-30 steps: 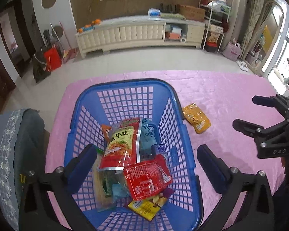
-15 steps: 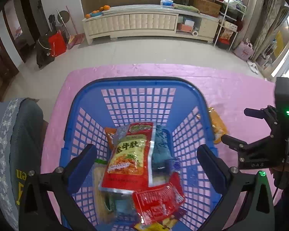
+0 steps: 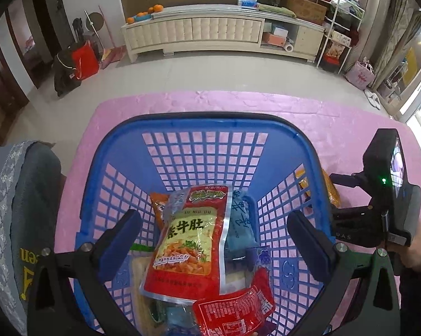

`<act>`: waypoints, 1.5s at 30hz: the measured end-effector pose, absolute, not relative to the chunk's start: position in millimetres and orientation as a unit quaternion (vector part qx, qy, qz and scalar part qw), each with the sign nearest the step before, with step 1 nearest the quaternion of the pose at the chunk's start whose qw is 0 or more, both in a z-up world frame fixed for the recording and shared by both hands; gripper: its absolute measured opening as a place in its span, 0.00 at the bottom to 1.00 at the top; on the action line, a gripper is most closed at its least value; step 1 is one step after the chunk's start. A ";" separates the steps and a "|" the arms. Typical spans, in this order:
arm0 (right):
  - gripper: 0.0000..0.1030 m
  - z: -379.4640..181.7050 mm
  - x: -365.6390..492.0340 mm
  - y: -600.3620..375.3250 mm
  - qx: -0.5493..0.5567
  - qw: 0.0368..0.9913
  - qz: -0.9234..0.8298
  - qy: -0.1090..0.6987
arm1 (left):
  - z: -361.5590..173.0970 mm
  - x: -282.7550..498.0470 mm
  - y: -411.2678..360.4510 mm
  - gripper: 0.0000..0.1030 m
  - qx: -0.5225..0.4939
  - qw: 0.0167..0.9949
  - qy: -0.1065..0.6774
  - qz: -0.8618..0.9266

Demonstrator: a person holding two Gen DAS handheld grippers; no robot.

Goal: Organize snacks
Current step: 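Move the right tool to the orange pouch and grasp it, then carry the orange pouch over the basket with the right tool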

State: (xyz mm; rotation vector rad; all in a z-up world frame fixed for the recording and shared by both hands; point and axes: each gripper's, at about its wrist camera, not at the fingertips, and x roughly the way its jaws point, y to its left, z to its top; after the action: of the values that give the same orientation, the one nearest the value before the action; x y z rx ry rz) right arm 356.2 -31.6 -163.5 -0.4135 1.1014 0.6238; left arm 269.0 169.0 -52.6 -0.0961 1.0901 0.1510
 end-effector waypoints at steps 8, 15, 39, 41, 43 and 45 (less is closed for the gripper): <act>0.15 -153.8 333.6 -31.3 -0.208 0.774 0.319 0.505 | -49.5 256.0 168.1 1.00 -0.040 0.853 0.515 0.074; 0.14 -122.4 301.5 -46.7 -0.181 0.786 0.320 0.496 | -31.2 229.6 163.3 1.00 -0.043 0.864 0.497 0.068; 0.14 15.2 175.2 -13.0 -0.178 0.819 0.390 0.382 | 20.7 123.3 166.4 1.00 -0.018 0.902 0.429 0.045; 0.14 16.1 172.1 -3.8 -0.181 0.816 0.394 0.383 | 21.5 118.7 172.7 1.00 -0.019 0.903 0.427 0.049; 0.14 15.0 168.9 7.2 -0.187 0.812 0.399 0.383 | 22.0 113.4 181.4 1.00 -0.021 0.904 0.424 0.053; 0.14 13.6 166.8 18.1 -0.190 0.807 0.406 0.385 | 23.0 110.0 189.7 1.00 -0.024 0.905 0.421 0.056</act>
State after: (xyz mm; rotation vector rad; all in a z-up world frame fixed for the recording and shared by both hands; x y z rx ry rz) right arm 166.8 18.1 13.6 -0.4064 0.8228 0.8680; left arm 110.0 189.7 23.0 -0.0493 0.8703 0.1163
